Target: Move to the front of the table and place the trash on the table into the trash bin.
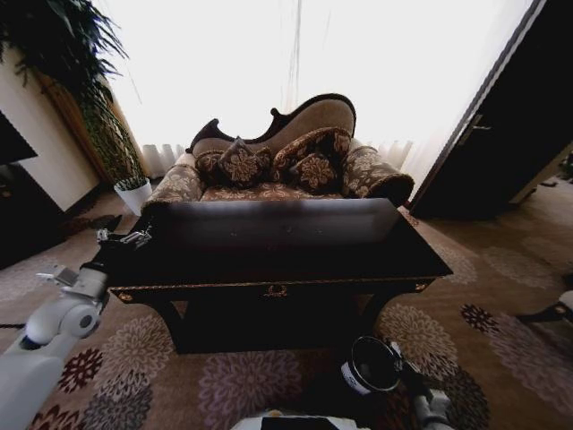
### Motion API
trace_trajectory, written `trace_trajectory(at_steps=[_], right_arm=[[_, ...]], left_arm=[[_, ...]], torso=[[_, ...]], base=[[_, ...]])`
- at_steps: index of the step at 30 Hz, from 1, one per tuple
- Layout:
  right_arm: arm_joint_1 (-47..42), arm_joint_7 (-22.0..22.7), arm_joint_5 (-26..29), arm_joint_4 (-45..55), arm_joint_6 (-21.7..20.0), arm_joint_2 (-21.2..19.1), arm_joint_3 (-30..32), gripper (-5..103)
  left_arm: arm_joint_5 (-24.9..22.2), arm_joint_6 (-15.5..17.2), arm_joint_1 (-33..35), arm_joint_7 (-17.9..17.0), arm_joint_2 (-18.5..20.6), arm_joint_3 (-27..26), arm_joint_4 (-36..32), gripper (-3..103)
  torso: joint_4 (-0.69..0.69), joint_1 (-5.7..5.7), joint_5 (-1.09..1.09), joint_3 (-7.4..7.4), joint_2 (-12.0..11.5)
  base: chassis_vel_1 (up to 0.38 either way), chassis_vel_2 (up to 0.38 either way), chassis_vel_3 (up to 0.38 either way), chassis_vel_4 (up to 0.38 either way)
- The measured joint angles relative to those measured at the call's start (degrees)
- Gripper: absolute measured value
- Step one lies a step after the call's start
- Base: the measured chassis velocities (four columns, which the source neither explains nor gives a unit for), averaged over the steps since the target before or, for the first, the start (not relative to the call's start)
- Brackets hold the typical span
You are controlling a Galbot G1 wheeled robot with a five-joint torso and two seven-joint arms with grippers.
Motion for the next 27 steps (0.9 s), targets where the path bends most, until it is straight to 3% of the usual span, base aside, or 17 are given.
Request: trace_trajectory(at_steps=[5,8,9,11,18,20,24,25,27], right_arm=[[6.38,-0.95,1.31,-11.00,1.50,-0.12,-3.34,-1],[8.92,-1.51,2.54,-14.61,1.91,-0.87,-4.60,5],[9.26,-1.42,2.96,-14.92,1.77,-0.87,-4.80,16],[9.68,-1.29,3.44,-15.40,1.55,-0.86,-4.99,16],[11.24,-1.16,4.10,-18.23,1.36,-1.50,-5.39,49],[11.29,-1.16,4.17,-18.06,1.36,-1.60,-5.40,49],[10.22,0.18,4.54,-15.23,1.14,-1.96,-4.52,70],[10.22,0.18,4.54,-15.23,1.14,-1.96,-4.52,70],[6.68,0.76,5.77,-10.84,0.95,-2.28,-2.27,81]], left_arm=[[0.00,0.00,-0.01,0.00,0.00,0.00,0.00,100],[0.00,0.00,0.00,-0.01,0.00,0.00,0.00,100],[0.00,0.00,0.00,-0.01,0.00,0.00,0.00,100],[0.00,0.00,0.00,0.00,0.00,0.00,0.00,100],[0.00,0.00,0.00,0.00,0.00,0.00,0.00,100],[0.00,0.00,0.00,0.00,0.00,0.00,0.00,100],[0.00,0.00,0.00,0.00,0.00,0.00,0.00,100],[0.00,0.00,0.00,0.00,0.00,0.00,0.00,100],[0.00,0.00,0.00,-0.01,0.00,0.00,0.00,100]], torso=[[-0.01,0.00,0.01,0.00,0.00],[-0.01,0.00,-0.04,0.00,0.00],[-0.01,0.00,-0.03,0.00,0.00],[-0.01,0.00,0.00,0.00,0.00],[-0.02,0.00,-0.01,0.00,0.00],[-0.02,0.00,-0.01,0.00,0.00],[0.01,0.00,0.00,0.00,0.00],[0.01,0.00,0.00,0.00,0.00],[0.00,0.00,0.00,0.00,0.00]], base=[[0.000,0.000,0.000,0.000],[0.000,0.000,0.000,0.000],[0.000,0.000,0.000,0.000],[0.000,0.000,0.000,0.000],[0.000,0.000,0.000,0.000],[0.000,0.000,0.000,0.000],[0.000,0.000,0.000,0.000],[0.000,0.000,0.000,0.000],[0.000,0.000,0.000,0.000]])
